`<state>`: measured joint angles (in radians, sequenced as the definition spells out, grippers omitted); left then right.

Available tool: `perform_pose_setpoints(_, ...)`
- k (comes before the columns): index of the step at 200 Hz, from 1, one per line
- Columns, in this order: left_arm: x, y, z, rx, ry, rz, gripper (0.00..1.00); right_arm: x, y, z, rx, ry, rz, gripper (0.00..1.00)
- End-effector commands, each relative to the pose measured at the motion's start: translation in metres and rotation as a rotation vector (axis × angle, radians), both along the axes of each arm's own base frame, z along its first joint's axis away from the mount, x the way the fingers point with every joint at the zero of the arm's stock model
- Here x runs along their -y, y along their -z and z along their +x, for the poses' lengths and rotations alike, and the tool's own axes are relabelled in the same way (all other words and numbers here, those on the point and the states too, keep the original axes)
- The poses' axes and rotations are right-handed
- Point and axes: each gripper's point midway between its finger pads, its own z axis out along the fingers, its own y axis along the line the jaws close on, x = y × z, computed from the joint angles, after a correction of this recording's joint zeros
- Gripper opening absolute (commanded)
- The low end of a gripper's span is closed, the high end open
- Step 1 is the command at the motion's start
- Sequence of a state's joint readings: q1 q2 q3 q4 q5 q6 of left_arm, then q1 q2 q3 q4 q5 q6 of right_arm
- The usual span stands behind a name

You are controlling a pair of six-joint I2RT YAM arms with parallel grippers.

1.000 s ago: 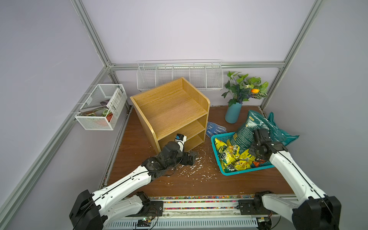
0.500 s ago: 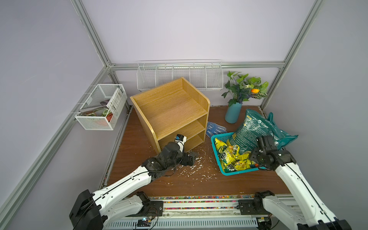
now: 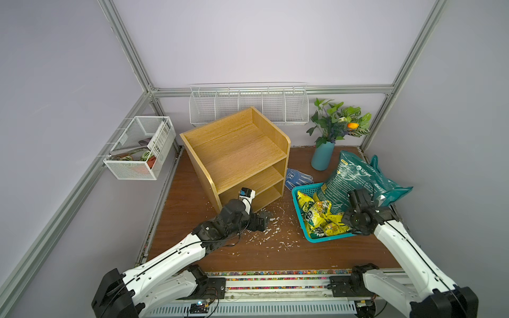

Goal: Take down the fertilizer bag from the shelf
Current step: Place the fertilizer bag in the storage box, then reset both arms

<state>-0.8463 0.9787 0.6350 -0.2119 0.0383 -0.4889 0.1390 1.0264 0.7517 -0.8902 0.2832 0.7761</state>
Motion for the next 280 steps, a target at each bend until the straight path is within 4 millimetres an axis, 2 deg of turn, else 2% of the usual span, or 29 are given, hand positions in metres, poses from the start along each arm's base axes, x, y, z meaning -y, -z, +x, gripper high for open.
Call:
perform_pose_setpoints(1, -0.003, 0.002, 0.001, 0.001, -0.009, 0.013, 1.00, 0.008, 0.030, 0.000, -0.030, 0.099, 0.016, 0.04)
perform_pose_setpoints(36, -0.004, -0.002, 0.002, 0.019, -0.017, 0.002, 1.00, 0.001, 0.075, -0.016, -0.213, 0.091, 0.041, 0.05)
perform_pose_setpoints(50, -0.004, -0.003, 0.003, 0.025, -0.018, 0.003, 1.00, 0.000, 0.079, -0.019, -0.263, 0.074, 0.038, 0.05)
perform_pose_setpoints(59, -0.004, -0.003, 0.003, 0.025, -0.017, 0.008, 1.00, 0.000, 0.074, -0.017, -0.254, 0.059, 0.026, 0.05)
perform_pose_setpoints(74, -0.005, -0.003, 0.003, 0.027, -0.012, 0.019, 1.00, 0.003, 0.051, -0.010, -0.187, 0.039, -0.010, 0.13)
perform_pose_setpoints(110, -0.005, -0.003, 0.005, 0.034, -0.017, 0.028, 1.00, 0.000, -0.028, 0.010, 0.054, -0.067, -0.041, 0.47)
perform_pose_setpoints(127, -0.004, -0.006, 0.006, 0.042, -0.018, 0.022, 1.00, -0.003, -0.056, 0.011, 0.127, -0.087, -0.036, 0.57)
perform_pose_setpoints(171, -0.003, -0.016, 0.008, 0.058, -0.008, 0.036, 1.00, -0.011, -0.103, 0.020, 0.205, -0.173, -0.129, 0.59)
perform_pose_setpoints(191, -0.008, -0.034, -0.003, 0.079, 0.028, 0.017, 1.00, -0.009, -0.123, 0.033, 0.258, -0.215, -0.179, 0.59)
perform_pose_setpoints(215, -0.029, -0.073, -0.010, 0.143, -0.014, -0.004, 1.00, 0.003, -0.145, 0.045, 0.307, -0.227, -0.294, 0.60)
perform_pose_setpoints(227, -0.045, -0.093, -0.012, 0.185, -0.059, 0.005, 0.99, 0.012, -0.153, 0.047, 0.312, -0.215, -0.365, 0.62)
perform_pose_setpoints(243, -0.071, -0.108, -0.014, 0.211, -0.148, 0.030, 1.00, 0.023, -0.156, 0.047, 0.305, -0.188, -0.420, 0.64)
perform_pose_setpoints(255, -0.092, -0.103, -0.014, 0.195, -0.229, 0.064, 1.00, 0.026, -0.150, 0.048, 0.297, -0.189, -0.408, 0.64)
perform_pose_setpoints(280, -0.126, -0.072, -0.024, 0.095, -0.370, 0.108, 0.99, 0.025, -0.122, 0.058, 0.310, -0.186, -0.297, 0.64)
